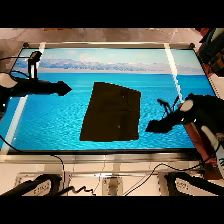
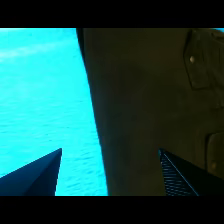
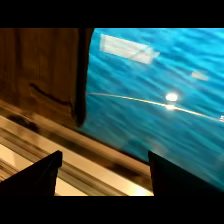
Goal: Fold the clothes and pants, and hang the long-sleeved shirts on hangers.
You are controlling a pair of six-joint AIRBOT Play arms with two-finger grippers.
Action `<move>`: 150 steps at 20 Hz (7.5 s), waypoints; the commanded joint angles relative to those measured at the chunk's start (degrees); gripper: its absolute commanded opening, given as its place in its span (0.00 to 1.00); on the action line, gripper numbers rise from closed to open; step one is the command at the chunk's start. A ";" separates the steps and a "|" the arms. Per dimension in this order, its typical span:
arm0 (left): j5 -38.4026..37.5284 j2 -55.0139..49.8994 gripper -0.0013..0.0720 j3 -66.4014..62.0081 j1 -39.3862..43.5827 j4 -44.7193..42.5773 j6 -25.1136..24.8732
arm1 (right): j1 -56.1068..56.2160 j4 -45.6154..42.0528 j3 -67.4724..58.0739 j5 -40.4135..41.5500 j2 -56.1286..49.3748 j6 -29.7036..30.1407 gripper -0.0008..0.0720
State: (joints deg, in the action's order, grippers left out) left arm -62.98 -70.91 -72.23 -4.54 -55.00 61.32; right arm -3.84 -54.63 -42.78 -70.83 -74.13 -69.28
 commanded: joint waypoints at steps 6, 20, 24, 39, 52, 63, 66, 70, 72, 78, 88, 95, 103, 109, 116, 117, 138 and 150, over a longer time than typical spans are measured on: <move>-17.20 -4.55 0.95 2.89 -5.81 -11.50 0.02 | 2.16 23.91 9.92 10.84 -8.00 5.70 0.77; -14.51 -14.32 0.95 29.73 -7.45 9.07 -10.71 | 2.16 30.77 9.55 9.99 -9.62 18.43 0.07; -10.05 -16.09 0.79 34.27 -7.45 15.08 -13.27 | 2.16 30.62 9.55 10.01 -9.62 19.41 0.07; -7.54 -6.75 0.04 17.64 -2.58 23.58 -18.49 | 9.92 23.21 -8.35 10.08 2.60 18.71 0.07; 5.55 44.19 0.04 3.48 -4.85 10.38 -20.15 | 18.18 25.86 -26.91 5.14 31.47 -4.31 0.07; 13.44 8.76 0.04 17.00 -0.48 12.02 -14.84 | 33.24 -9.64 -26.91 33.09 2.45 -21.94 0.07; 12.11 -1.36 0.04 16.46 1.05 15.80 -14.78 | 27.06 -6.84 -26.93 34.32 -5.18 -30.16 0.07; -0.55 -2.91 0.04 16.57 1.60 15.23 -10.60 | 16.41 -9.35 -26.97 19.85 -5.90 -24.44 0.07; -8.26 -2.95 0.04 17.20 2.45 11.65 -5.81 | 13.00 -10.34 -26.71 5.35 -5.99 -16.76 0.07; -4.13 -4.83 0.17 24.92 10.75 6.64 -1.27 | 11.28 -10.99 -14.80 0.00 -5.99 -10.51 0.07; -0.35 -5.84 0.97 24.90 12.31 10.03 -1.07 | 2.49 -9.35 -17.38 11.87 -7.54 -17.14 0.96; 8.55 -5.88 0.97 24.92 12.35 10.01 -1.07 | -4.24 17.49 -17.51 0.15 -20.87 -2.84 0.96; 11.58 -5.84 0.97 24.83 12.31 10.01 -1.36 | 7.78 29.14 -19.08 8.15 -25.77 12.22 0.32; 6.32 -3.98 0.97 12.59 7.93 1.95 -2.38 | 5.07 14.08 -32.26 7.69 -12.74 2.69 0.07; 6.10 1.62 0.97 3.72 4.76 0.98 -2.32 | -14.45 -19.80 -47.36 -4.44 10.19 -33.55 0.07; 5.68 1.64 0.97 3.72 4.79 1.01 -2.12 | -18.93 -23.39 -48.89 -8.44 12.66 -36.41 0.07; 1.01 1.66 0.97 3.72 4.79 1.44 -2.12 | -49.51 -28.96 -50.84 -26.99 15.34 -23.56 0.07; 1.01 1.66 0.96 3.72 4.79 1.44 -2.12 | 4.02 -34.12 -50.84 -8.09 12.04 -19.52 0.07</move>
State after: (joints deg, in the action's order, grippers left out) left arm -61.98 -69.28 -68.47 0.30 -53.56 59.20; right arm -9.02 -88.05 -93.56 -80.86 -60.95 -89.23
